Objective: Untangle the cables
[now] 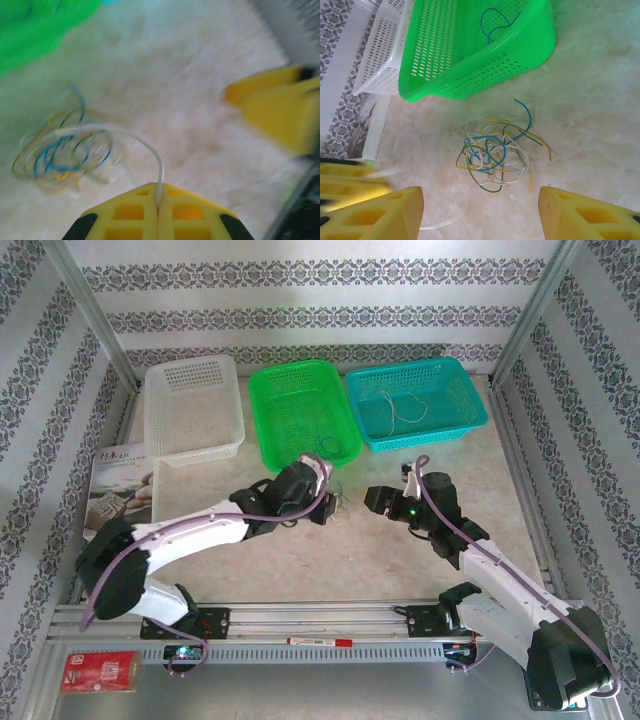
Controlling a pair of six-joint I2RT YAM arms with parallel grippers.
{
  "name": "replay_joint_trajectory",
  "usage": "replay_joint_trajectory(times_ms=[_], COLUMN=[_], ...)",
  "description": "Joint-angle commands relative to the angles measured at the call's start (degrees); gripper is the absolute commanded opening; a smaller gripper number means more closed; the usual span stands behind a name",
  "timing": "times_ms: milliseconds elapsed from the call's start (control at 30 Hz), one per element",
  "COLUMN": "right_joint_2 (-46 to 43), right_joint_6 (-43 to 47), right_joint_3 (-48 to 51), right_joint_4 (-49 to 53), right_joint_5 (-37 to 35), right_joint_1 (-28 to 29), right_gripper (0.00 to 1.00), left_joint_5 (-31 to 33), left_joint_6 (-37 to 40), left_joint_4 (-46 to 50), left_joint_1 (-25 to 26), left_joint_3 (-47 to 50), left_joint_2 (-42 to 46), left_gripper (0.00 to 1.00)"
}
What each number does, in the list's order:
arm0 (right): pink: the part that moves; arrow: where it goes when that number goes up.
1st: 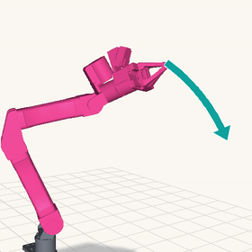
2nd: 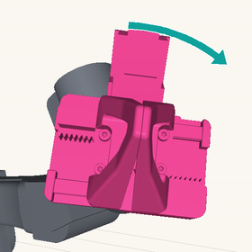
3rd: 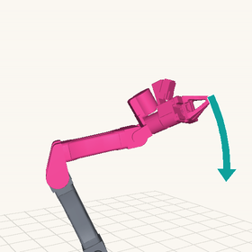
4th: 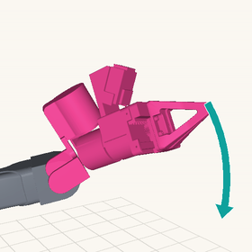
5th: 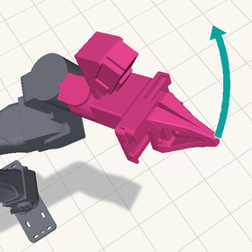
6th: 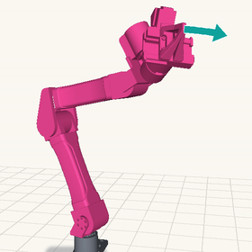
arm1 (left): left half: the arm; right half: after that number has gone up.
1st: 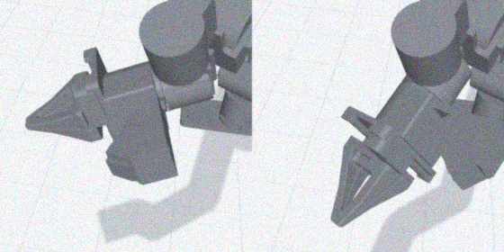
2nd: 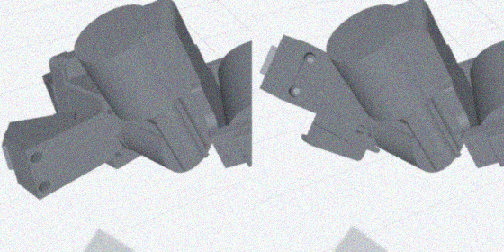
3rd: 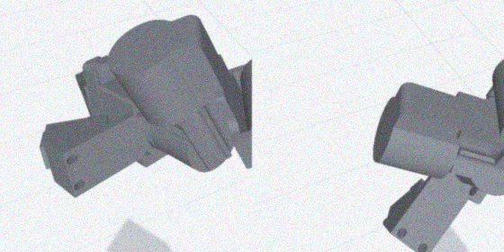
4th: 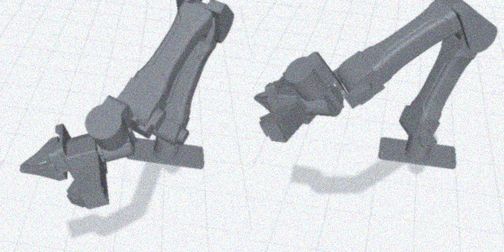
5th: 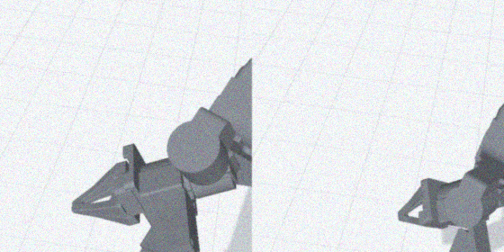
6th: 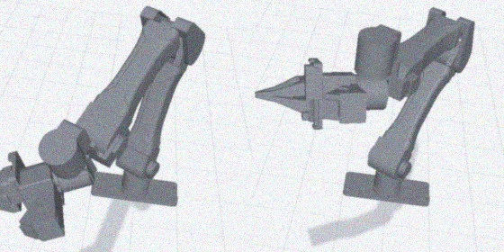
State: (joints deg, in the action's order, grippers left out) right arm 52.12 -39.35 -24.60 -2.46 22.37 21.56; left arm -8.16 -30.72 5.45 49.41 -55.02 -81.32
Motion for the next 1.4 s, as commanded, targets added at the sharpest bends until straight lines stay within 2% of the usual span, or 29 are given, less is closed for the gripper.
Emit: replay_joint_trajectory(times_ms=[0,133,267,500,767,1100,1367], right_joint_2=[-0.74,-0.45,-1.04,-1.15,2.12,6.84,11.12], right_joint_6=[-0.9,-0.81,0.17,0.75,-5.11,-9.76,-11.69], right_joint_3=[-2.47,-4.41,-5.27,-7.11,-8.95,-13.33,-15.45], right_joint_4=[-1.54,-1.95,-3.67,-5.58,-12.6,-17.29,-20.22], right_joint_5=[-0.27,-0.01,0.48,1.75,5.49,6.74,5.8], right_joint_1=[0.89,1.55,2.59,2.78,3.11,7.29,10.22], right_gripper=[0.62,0.62,0.62,0.62,0.62,0.66,0.65], left_joint_5=[-2.0,-3.2,-3.43,-3.1,-0.69,-4.71,-5.47], left_joint_6=[2.11,1.06,2.07,6.85,11.8,19.73,21.01], left_joint_4=[3.5,-0.31,-8.0,-25.04,-50.79,-48.97,-48.17], left_joint_1=[-0.73,-2.27,-2.89,-3.53,-3.53,-3.44,-3.44], left_joint_3=[-1.85,-0.22,3.97,14.59,26.91,24.72,23.22], left_joint_2=[3.42,6.12,9.49,15.35,18.38,16.68,14.95], left_gripper=[0.0,0.0,0.0,0.0,0.0,0.02,0.02])
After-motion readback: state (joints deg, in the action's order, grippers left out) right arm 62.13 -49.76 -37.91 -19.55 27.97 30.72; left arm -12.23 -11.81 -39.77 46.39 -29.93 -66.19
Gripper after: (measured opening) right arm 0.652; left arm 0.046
